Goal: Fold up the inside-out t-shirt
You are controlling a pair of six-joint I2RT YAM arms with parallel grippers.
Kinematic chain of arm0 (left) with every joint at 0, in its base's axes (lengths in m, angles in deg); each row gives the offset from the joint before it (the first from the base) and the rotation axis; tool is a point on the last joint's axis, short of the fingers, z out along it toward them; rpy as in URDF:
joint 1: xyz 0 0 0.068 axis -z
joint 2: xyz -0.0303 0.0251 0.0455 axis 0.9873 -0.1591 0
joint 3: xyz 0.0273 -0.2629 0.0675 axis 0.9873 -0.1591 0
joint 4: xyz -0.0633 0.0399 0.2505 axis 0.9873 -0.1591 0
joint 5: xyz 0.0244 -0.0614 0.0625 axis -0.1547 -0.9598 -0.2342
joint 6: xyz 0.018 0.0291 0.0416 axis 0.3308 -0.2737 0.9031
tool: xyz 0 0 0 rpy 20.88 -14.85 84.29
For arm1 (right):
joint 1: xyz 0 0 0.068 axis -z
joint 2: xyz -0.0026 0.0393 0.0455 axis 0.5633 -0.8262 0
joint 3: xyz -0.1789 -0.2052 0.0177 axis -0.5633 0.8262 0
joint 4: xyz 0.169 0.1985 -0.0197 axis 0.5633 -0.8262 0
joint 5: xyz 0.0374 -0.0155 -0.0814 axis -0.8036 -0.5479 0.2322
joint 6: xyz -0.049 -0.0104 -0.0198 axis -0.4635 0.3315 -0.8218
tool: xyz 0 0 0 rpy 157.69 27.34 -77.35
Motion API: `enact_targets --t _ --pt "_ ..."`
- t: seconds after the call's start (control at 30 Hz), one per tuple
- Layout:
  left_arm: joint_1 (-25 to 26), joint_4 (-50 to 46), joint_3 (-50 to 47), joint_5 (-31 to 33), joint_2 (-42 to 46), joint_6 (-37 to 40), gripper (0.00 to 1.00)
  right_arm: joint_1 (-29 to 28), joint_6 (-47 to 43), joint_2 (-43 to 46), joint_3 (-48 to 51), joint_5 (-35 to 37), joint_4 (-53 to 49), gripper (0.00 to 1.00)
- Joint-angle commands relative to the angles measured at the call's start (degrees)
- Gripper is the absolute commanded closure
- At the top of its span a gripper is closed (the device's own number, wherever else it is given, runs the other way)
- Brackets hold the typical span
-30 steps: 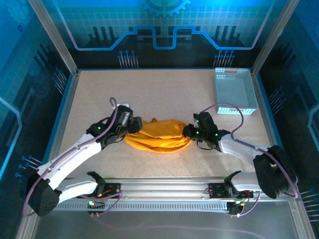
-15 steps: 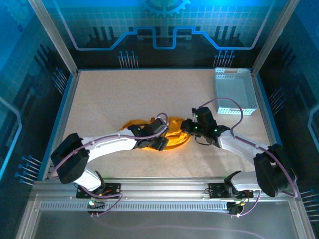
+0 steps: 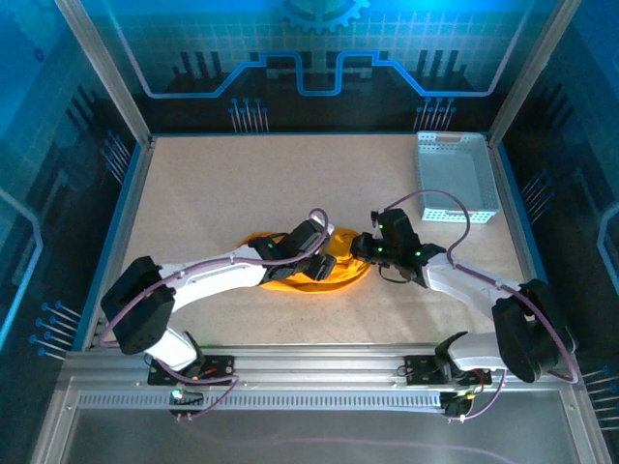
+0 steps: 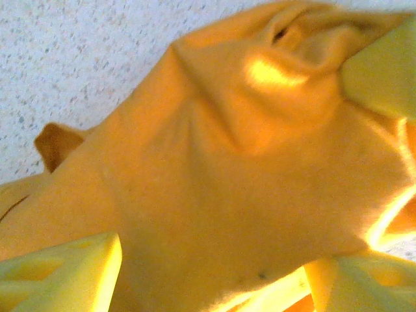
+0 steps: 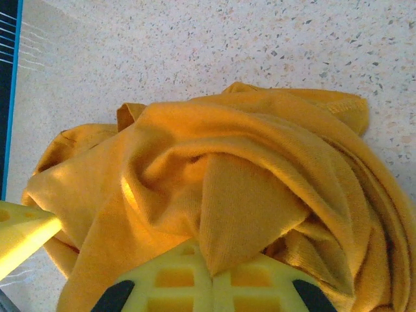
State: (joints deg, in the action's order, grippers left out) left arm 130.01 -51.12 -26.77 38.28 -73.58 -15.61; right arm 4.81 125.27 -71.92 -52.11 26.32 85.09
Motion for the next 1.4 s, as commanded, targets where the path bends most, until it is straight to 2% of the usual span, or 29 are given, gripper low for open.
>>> enact_targets --t 0.0,0.4,0.53,0.73,0.93,1.13,1.2,1.27,1.37 --pt "-1.44 1.86 -0.23 -3.73 0.89 -0.73 0.25 -0.94 -1.25 0.9 0.79 1.01 -1.38 1.0" --pt "-1.83 0.89 -0.94 -2.59 -4.0 1.75 0.32 -1.02 -1.99 3.0 -1.3 0.96 -3.31 1.0" --pt "-3.36 0.31 0.09 -1.52 -3.55 1.33 0.56 -0.98 -3.11 3.4 -2.57 -0.09 -4.53 1.0" --pt "-4.63 -1.75 3.07 1.53 7.0 0.94 1.0 -0.74 -11.65 6.98 -6.36 1.54 -9.49 1.0" --pt "-6.7 -5.48 8.96 -1.91 22.81 0.44 1.0 -0.24 -22.58 10.6 -14.47 -4.31 -12.6 1.0" --pt "-6.69 -3.59 11.01 -15.12 33.77 -1.03 1.0 0.38 -27.36 8.24 -19.79 -4.01 -15.66 0.98" --pt "-7.13 -3.56 9.5 -14.73 33.99 -1.05 1.0 0.4 -26.86 6.97 -20.63 -3.96 -14.99 0.92" --pt "-9.74 -3.96 7.15 -15.09 32.64 -2.43 1.0 0.51 -26.33 5.56 -21.24 -2.28 -14.8 0.88" --pt "-18.25 -3.68 0.78 -17.57 28.74 -8.91 1.0 1.28 -24.86 1.92 -21.73 3.28 -15.52 0.85"
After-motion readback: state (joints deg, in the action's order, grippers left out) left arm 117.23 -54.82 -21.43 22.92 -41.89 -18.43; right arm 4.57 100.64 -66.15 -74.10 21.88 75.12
